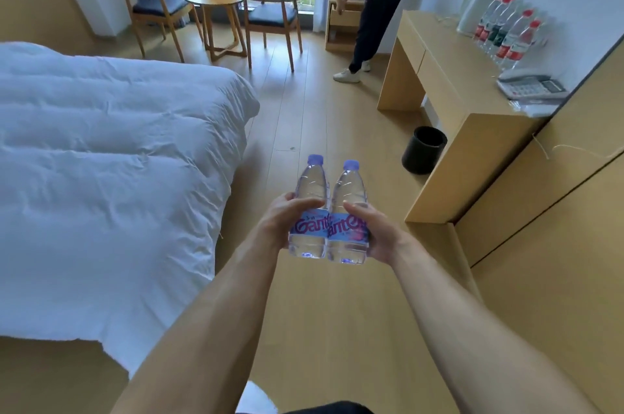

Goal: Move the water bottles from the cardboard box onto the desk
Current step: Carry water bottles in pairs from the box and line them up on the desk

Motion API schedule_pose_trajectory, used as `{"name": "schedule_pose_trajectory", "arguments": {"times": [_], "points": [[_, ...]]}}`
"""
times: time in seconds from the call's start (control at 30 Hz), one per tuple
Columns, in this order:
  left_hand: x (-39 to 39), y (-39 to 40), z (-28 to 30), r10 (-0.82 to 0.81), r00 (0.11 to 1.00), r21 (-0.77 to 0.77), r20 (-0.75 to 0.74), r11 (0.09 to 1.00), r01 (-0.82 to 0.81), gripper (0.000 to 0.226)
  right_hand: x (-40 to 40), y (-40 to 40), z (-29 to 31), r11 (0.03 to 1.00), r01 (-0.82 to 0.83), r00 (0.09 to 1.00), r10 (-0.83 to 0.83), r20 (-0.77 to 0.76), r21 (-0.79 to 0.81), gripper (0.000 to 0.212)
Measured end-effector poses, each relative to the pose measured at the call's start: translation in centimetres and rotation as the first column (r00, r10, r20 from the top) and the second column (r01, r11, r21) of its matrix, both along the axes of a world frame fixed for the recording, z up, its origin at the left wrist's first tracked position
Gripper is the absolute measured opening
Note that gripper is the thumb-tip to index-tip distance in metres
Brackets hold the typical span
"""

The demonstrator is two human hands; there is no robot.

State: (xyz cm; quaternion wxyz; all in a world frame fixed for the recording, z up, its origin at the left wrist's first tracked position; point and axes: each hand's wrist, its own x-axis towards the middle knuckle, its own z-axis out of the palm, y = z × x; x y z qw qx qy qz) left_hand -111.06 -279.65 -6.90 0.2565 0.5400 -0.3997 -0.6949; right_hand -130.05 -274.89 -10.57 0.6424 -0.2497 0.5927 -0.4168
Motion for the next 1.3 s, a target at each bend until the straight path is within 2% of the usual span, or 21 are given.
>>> {"name": "schedule_pose_trajectory", "arguments": {"times": [0.23, 0.43, 0.67, 0.8, 1.03, 1.3], "points": [[-0.7, -11.7, -1.7, -0.038, 0.999, -0.014, 0.025, 0.999, 0.038, 0.061, -0.8, -11.4, 0.0, 1.000, -0.021, 0.995, 0.022, -0.095, 0.013, 0.052], [-1.8, -25.3, -1.8, -0.095, 0.995, 0.006, -0.015, 0.995, 0.095, 0.061, -1.2, -23.7, 0.7, 0.995, 0.092, 0.988, -0.088, -0.130, 0.026, 0.048], [-4.2, -37.6, -0.5, -0.156, 0.987, 0.008, -0.042, 0.988, 0.157, 0.046, -2.6, -34.0, 1.4, 0.976, 0.212, 0.971, -0.206, -0.118, 0.040, 0.032], [-6.2, -42.9, -1.2, -0.190, 0.981, 0.018, -0.032, 0.981, 0.191, 0.037, -4.3, -38.5, 1.0, 0.968, 0.244, 0.967, -0.238, -0.090, 0.059, 0.031], [-10.2, -52.3, -2.8, -0.191, 0.981, 0.035, 0.017, 0.981, 0.191, 0.047, -8.4, -48.0, -1.4, 0.967, 0.239, 0.971, -0.236, -0.050, 0.083, 0.033], [-15.4, -65.6, -2.1, -0.065, 0.996, 0.029, 0.056, 0.998, 0.063, 0.052, -14.2, -63.6, -2.4, 0.990, 0.096, 0.995, -0.094, -0.030, 0.105, 0.036]]}}
